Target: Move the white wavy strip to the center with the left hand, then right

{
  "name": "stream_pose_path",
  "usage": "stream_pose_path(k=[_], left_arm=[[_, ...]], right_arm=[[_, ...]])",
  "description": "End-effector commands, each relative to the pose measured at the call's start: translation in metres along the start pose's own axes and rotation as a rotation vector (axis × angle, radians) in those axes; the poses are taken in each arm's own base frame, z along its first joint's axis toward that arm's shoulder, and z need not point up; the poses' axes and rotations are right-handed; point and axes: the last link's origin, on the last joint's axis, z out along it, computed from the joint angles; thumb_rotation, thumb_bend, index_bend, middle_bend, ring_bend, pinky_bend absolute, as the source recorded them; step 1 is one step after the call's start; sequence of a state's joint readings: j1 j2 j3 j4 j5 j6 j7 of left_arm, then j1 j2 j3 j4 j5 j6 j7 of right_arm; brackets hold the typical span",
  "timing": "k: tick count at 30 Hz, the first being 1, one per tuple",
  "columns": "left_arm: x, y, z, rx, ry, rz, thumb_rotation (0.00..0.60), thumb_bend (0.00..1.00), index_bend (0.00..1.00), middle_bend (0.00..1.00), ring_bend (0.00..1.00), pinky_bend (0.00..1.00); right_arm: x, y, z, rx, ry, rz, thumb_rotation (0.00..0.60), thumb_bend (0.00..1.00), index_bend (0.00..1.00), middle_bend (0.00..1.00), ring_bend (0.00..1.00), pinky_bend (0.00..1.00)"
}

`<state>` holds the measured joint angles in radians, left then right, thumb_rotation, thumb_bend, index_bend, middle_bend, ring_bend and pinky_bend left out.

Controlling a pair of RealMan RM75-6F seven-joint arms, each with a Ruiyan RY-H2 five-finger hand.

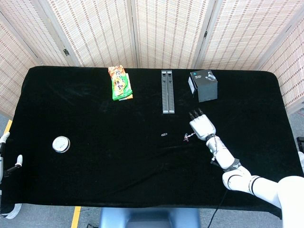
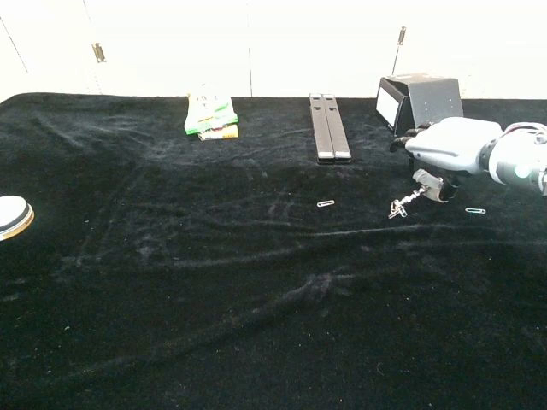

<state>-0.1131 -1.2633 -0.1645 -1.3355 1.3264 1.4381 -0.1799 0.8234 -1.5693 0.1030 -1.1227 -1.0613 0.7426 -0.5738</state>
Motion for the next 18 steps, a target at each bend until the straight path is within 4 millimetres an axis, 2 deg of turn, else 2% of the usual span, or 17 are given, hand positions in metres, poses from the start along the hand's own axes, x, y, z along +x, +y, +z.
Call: stream_pose_path(k=[1, 12, 18], left_arm=[[0.000, -0.001, 0.001, 0.003, -0.002, -0.001, 0.600, 0.46, 0.00, 0.28, 0.13, 0.14], [0.000, -0.004, 0.003, 0.014, -0.002, -0.001, 0.600, 0.46, 0.00, 0.28, 0.13, 0.14], [0.000, -0.003, 0.002, 0.017, 0.000, 0.006, 0.600, 0.46, 0.00, 0.28, 0.13, 0.14]], right_arm=[[-0.002, -0.001, 0.002, 0.000, -0.008, 0.001, 0.600, 0.50, 0.82, 0.12, 0.00, 0.00], [0.000, 0.001, 0.005, -0.005, 0.005, 0.025, 0.600, 0.50, 0.82, 0.12, 0.00, 0.00], [0.012, 0.013, -0.016, -0.005, 0.055, 0.112, 0.600, 0.50, 0.82, 0.12, 0.00, 0.00]])
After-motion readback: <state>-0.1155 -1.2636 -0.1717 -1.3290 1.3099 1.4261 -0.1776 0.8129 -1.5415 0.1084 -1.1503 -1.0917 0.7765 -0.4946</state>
